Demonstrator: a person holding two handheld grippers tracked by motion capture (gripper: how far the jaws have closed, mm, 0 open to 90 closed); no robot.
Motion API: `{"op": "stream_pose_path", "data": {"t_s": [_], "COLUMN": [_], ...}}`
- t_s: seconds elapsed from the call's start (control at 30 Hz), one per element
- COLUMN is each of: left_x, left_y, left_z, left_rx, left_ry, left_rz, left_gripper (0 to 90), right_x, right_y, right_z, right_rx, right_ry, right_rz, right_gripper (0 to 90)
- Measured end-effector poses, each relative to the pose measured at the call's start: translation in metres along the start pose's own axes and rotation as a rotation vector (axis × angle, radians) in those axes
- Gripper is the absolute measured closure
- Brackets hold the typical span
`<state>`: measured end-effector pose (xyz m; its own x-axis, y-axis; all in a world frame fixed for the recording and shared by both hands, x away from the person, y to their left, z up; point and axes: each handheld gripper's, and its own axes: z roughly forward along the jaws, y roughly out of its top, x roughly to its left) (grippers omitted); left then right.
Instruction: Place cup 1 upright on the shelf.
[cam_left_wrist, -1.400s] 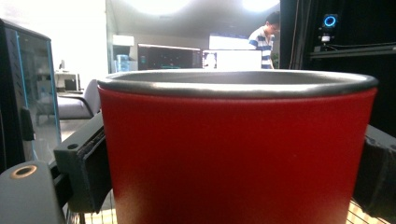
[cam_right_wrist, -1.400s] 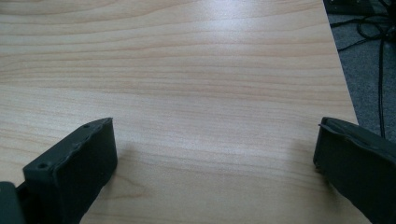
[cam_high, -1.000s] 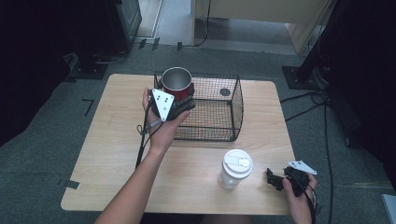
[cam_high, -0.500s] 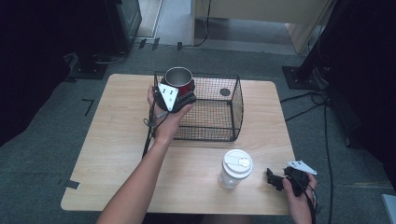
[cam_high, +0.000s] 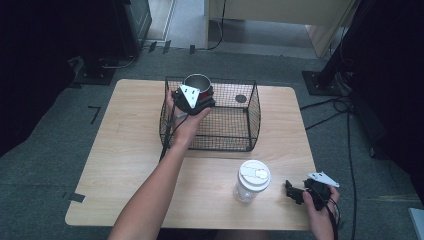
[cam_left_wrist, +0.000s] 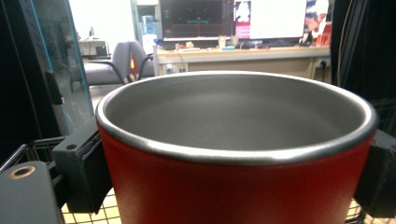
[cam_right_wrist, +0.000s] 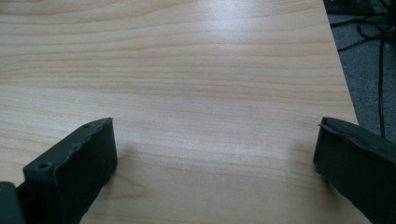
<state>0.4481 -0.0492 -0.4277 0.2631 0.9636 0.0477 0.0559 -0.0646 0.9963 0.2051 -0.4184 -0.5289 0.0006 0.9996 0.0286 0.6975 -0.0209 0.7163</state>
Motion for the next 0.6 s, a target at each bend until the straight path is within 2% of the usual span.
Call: {"op": "stream_pose_path", "data": {"t_s": [0.03, 0.07, 0.1, 0.2, 0.23, 0.3, 0.37, 0.47, 0.6], "left_x": [0.0, 0.001, 0.001, 0.003, 0.003, 0.005, 0.006, 0.008, 0.009], "left_y": [0.0, -0.002, -0.002, -0.008, -0.008, -0.011, -0.013, -0.016, -0.017], "left_z": [0.0, 0.003, 0.003, 0.008, 0.008, 0.011, 0.013, 0.015, 0.017], "left_rx": [0.0, 0.032, 0.032, 0.094, 0.094, 0.129, 0.145, 0.176, 0.193], "left_ry": [0.0, 0.012, 0.012, 0.017, 0.017, 0.02, 0.015, 0.024, 0.023], "left_rz": [0.0, -0.005, -0.005, -0.002, -0.002, -0.002, -0.014, 0.003, -0.002], "left_gripper": [7.4, 7.5, 7.4, 7.4, 7.5, 7.5, 7.5, 7.5, 7.5], "right_x": [0.0, 0.0, 0.0, 0.0, 0.0, 0.0, 0.0, 0.0, 0.0], "right_y": [0.0, 0.0, 0.0, 0.0, 0.0, 0.0, 0.0, 0.0, 0.0], "right_z": [0.0, 0.0, 0.0, 0.0, 0.0, 0.0, 0.0, 0.0, 0.0], "right_rx": [0.0, 0.0, 0.0, 0.0, 0.0, 0.0, 0.0, 0.0, 0.0], "right_ry": [0.0, 0.0, 0.0, 0.0, 0.0, 0.0, 0.0, 0.0, 0.0], "right_rz": [0.001, 0.0, 0.0, 0.0, 0.0, 0.0, 0.0, 0.0, 0.0], "right_gripper": [0.0, 0.0, 0.0, 0.0, 0.0, 0.0, 0.0, 0.0, 0.0]}}
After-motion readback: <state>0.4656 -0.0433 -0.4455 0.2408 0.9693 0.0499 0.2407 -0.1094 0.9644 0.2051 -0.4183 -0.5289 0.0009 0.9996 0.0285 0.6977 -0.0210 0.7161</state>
